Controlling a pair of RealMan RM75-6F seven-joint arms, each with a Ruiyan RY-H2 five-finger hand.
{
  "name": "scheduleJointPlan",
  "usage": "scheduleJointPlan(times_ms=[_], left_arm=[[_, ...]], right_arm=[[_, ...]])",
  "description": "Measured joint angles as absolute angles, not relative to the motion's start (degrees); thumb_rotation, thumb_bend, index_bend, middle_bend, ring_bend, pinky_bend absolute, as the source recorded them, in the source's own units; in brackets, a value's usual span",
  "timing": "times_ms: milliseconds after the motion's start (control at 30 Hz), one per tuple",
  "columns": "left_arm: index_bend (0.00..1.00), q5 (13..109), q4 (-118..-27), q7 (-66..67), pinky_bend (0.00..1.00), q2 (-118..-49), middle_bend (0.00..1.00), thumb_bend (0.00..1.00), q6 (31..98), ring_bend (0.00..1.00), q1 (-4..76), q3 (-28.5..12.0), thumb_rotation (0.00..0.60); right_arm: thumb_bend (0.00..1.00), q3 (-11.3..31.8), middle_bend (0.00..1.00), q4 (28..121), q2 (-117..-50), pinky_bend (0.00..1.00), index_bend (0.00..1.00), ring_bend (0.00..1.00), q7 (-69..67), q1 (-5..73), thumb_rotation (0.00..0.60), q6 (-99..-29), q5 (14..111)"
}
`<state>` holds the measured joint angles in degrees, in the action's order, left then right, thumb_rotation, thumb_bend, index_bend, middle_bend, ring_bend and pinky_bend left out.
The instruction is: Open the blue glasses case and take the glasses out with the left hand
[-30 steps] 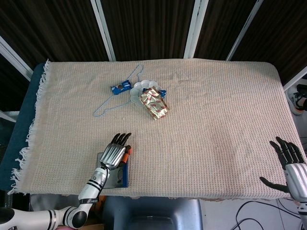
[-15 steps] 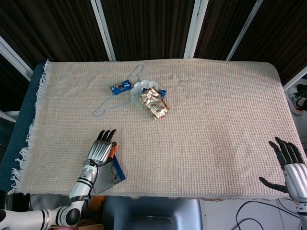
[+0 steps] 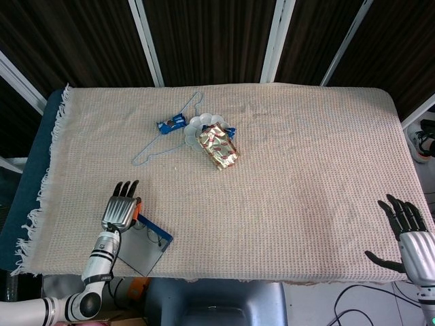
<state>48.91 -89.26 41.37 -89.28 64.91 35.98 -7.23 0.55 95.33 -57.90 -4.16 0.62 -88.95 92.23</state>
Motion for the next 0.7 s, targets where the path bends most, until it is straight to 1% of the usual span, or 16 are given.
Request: scheduleJointPlan(times_ms=[233,400,700], left_arm=[[0.54,46.0,-90.6,43.4,0.00,-87.7,0.02,0.65,65.8,0.00,35.5,-6.8,0.600],[0.54,41.9,-94.2,45.8,0.00,-84.8,0.02,0.65,66.3,0.00,34.9,-5.7,0.600],[0.54,42.0,-98.8,45.9,0.00,-81.7,0.02,0.64,66.8,0.00,34.1,-3.6,0.600]], right_arm=[[0.13,0.6,0.00,95.4,-58.1,0.00,0.00,0.00,-3.7,0.7,0.600,-88.9,92.2],[0.13,0.5,0.00,95.5,-58.3,0.00,0.00,0.00,-3.0,0.7,0.600,-88.7,92.3],[0.13,0.5,0.00,95.6,-58.6,0.00,0.00,0.00,-2.3,0.8,0.600,-88.5,92.1]])
